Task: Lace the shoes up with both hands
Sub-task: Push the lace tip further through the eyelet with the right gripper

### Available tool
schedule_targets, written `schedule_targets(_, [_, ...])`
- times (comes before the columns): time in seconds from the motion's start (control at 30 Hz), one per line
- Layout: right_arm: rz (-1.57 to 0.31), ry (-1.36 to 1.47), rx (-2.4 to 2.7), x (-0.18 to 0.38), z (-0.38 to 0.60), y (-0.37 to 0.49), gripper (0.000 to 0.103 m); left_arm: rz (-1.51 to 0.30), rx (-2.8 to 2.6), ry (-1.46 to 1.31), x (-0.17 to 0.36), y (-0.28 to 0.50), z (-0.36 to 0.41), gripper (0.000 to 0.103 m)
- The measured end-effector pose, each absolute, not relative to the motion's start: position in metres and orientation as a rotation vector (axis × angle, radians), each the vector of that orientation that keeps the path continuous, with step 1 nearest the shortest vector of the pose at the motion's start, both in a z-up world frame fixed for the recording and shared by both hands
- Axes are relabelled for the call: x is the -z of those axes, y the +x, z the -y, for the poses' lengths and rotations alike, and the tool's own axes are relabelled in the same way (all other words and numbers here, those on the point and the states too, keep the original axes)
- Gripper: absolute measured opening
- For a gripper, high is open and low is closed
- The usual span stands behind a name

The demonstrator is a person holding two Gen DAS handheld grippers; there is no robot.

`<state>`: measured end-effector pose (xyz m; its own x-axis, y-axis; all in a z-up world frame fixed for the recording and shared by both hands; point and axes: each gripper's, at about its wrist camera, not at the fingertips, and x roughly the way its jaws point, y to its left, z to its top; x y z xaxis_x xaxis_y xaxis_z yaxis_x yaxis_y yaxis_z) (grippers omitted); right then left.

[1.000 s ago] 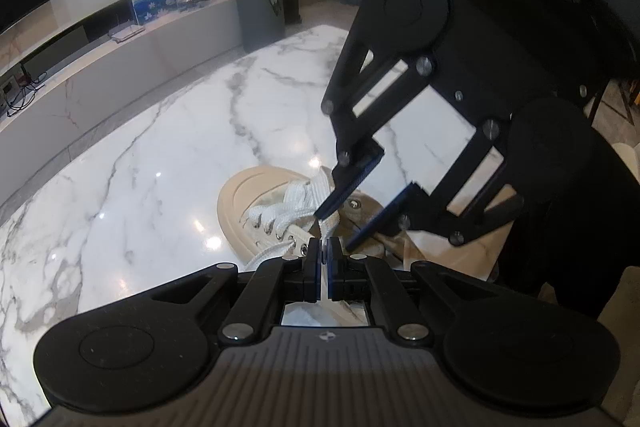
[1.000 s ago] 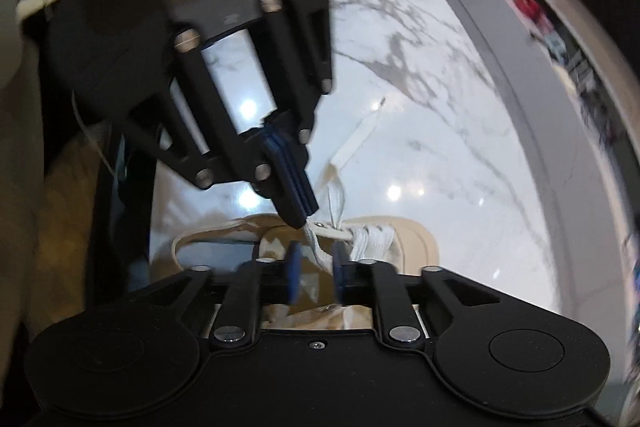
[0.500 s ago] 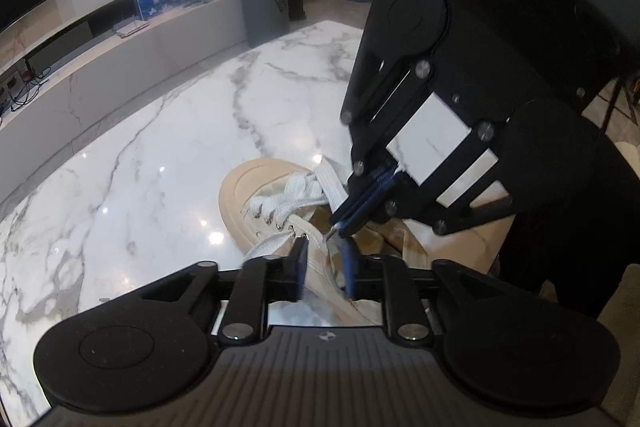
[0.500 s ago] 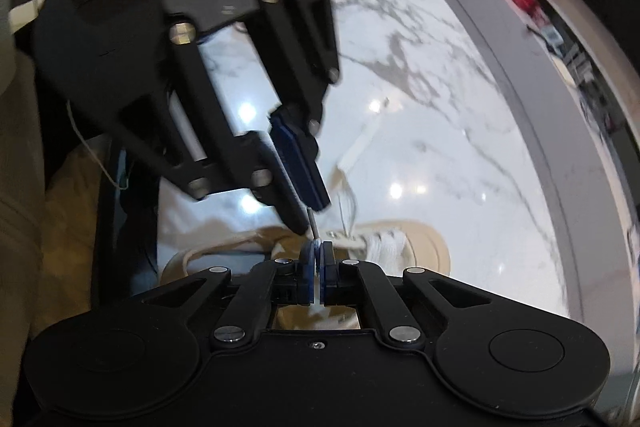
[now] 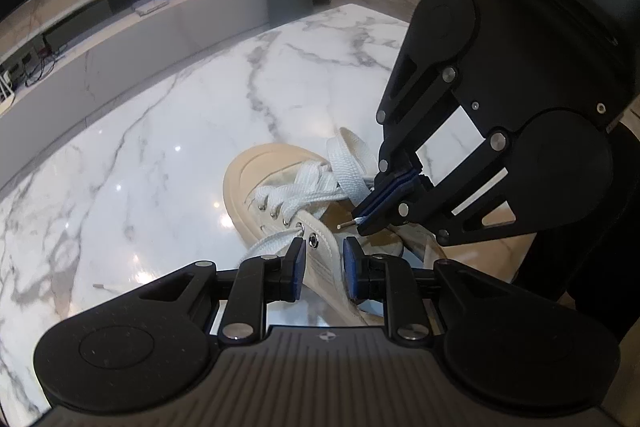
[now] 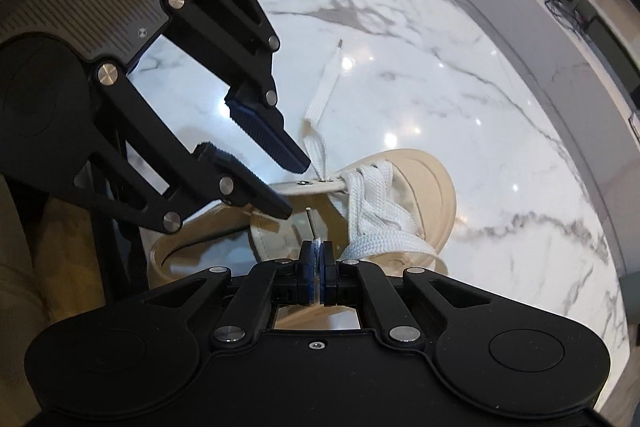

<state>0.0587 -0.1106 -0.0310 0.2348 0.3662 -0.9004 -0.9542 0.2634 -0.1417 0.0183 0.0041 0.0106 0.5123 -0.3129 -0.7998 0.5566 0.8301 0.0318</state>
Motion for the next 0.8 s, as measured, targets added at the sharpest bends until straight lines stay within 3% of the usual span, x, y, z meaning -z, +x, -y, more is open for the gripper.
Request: schedule_targets(0.8, [-0.901, -0.794, -1.034, 0.0262, 0.1104, 0.0602, 0.001, -0.919, 0.5, 0.275, -0.0043, 0.0162, -0.0053, 0.02])
